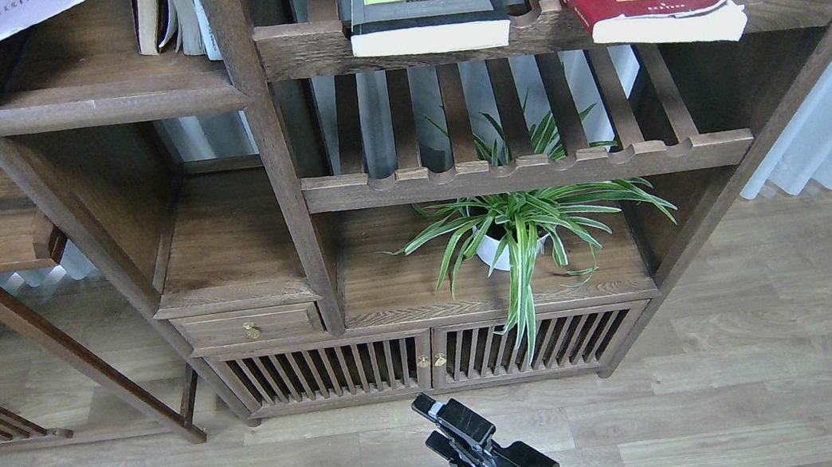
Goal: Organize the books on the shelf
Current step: 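Place the white book upright on the upper shelf with the left gripper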
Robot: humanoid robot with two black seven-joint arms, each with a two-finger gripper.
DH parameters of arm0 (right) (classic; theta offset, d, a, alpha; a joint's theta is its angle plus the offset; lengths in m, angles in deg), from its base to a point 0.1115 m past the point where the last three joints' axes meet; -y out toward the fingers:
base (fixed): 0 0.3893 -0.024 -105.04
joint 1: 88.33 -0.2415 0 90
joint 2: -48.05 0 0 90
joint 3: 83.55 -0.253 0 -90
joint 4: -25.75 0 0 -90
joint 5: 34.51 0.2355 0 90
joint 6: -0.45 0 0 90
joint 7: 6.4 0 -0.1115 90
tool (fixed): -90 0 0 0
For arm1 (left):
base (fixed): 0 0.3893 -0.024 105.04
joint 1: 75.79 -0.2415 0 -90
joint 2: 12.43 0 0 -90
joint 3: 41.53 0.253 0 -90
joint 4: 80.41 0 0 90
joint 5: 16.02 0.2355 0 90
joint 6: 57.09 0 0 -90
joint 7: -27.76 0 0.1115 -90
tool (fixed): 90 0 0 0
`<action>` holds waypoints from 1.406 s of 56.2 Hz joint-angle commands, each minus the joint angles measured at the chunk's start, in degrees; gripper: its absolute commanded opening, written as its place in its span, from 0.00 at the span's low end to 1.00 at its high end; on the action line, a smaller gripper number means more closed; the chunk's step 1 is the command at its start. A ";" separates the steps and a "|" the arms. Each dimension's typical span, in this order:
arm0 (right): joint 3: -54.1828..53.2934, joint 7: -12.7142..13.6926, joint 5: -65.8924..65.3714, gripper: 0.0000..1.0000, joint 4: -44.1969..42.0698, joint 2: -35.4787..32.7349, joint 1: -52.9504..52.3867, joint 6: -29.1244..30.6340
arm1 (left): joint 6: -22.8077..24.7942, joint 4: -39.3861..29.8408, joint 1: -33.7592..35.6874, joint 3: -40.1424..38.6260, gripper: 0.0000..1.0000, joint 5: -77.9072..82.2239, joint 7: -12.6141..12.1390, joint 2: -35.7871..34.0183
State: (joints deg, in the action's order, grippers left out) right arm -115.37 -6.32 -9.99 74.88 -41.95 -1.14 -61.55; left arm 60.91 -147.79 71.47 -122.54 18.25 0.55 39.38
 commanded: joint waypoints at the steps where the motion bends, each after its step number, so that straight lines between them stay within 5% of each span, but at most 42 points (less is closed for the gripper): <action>1: 0.00 0.01 0.00 0.99 -0.01 0.00 0.00 0.00 | 0.00 7.92 7.22 5.30 0.06 0.71 1.28 0.91; 18: 0.00 0.01 0.00 0.99 0.08 0.00 0.00 0.00 | 0.00 17.89 14.98 8.76 0.06 2.99 3.92 6.54; 27: 0.09 0.01 0.00 0.99 0.08 0.00 0.00 0.00 | 0.00 28.18 20.87 14.38 0.06 2.99 8.66 10.49; 36: 0.00 0.01 0.00 0.99 0.26 0.00 0.00 0.00 | 0.00 33.10 24.48 16.85 0.06 3.00 10.25 12.69; 67: 0.00 0.01 0.00 0.99 0.35 0.00 0.00 0.00 | 0.00 39.26 22.29 17.73 0.06 5.01 22.81 18.05; 73: 0.00 0.01 0.00 0.99 0.61 0.00 0.00 0.00 | 0.00 39.17 21.67 17.64 0.07 6.42 23.43 18.23; 79: 0.00 0.01 0.00 0.99 0.70 0.00 0.09 0.00 | 0.00 38.73 21.58 18.34 0.29 6.95 23.08 19.37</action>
State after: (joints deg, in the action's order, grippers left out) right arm -115.37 -6.31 -9.98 75.52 -41.95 -1.14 -61.55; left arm 60.90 -108.64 93.17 -104.84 24.68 23.84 57.78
